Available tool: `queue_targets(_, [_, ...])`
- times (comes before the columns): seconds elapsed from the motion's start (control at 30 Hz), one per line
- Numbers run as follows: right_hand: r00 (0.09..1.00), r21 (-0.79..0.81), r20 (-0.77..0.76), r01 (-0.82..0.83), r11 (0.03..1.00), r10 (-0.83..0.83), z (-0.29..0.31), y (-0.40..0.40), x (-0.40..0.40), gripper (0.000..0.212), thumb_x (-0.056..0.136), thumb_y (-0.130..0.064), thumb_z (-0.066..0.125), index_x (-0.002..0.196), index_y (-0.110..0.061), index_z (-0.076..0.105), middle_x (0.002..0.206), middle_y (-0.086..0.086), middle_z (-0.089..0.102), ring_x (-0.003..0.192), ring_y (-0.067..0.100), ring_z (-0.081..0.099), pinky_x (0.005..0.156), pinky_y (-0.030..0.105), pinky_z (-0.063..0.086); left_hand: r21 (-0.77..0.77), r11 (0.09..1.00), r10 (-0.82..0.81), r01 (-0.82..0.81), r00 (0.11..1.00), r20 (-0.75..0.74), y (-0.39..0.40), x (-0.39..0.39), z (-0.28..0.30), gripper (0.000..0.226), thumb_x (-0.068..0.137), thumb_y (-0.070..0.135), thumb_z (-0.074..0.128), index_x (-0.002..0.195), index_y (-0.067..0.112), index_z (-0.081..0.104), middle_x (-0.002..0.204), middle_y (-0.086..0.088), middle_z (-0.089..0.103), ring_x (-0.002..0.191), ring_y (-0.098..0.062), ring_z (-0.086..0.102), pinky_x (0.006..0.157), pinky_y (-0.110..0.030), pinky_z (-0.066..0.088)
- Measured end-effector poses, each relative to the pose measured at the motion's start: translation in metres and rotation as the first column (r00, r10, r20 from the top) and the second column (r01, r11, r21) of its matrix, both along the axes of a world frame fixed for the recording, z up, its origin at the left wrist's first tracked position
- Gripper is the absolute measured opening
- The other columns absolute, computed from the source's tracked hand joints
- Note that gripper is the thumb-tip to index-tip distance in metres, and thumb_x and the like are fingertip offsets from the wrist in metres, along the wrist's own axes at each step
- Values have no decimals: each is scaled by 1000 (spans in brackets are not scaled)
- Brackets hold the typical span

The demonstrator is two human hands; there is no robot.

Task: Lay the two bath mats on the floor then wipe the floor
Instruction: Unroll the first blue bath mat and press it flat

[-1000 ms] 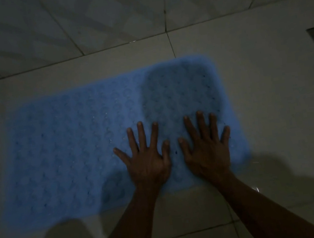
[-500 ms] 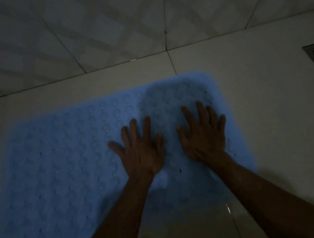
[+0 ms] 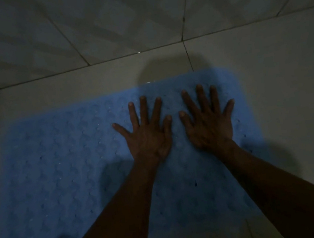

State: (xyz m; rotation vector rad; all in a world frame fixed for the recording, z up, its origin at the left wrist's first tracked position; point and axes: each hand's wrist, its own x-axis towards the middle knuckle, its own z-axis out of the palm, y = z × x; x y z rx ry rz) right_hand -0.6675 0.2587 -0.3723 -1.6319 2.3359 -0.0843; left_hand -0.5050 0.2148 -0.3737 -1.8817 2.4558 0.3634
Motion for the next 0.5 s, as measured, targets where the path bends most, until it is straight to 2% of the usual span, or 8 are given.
queue_targets(0.17, [1000,-31,15,-9,999,10,1,0,1,58,99,-60,16,150,-50,-11,164,-7,-14,149,24,-20,112,69,-8,-24,1000,7,-8,1000,-25,0,0,-2,62,99,68,16,155,50,-4,168,7,-8,154,-24,-16,108,-78,-6])
queue_targets(0.33, [1000,-95,-21,-23,995,21,-4,2,-1,58,100,-58,24,152,-47,2,165,-4,-6,151,26,-12,111,71,-2,-92,996,-1,3,1000,30,1,0,-5,64,99,69,23,157,47,7,168,4,4,155,-26,-4,108,-77,1])
queue_targets(0.5, [999,-96,-36,-14,995,10,-5,1,2,56,100,-56,25,152,-47,7,165,-3,-1,151,27,-9,111,72,2,-30,999,17,-17,1000,0,0,-2,-1,62,98,69,18,155,51,3,168,6,0,155,-25,-9,108,-78,-1])
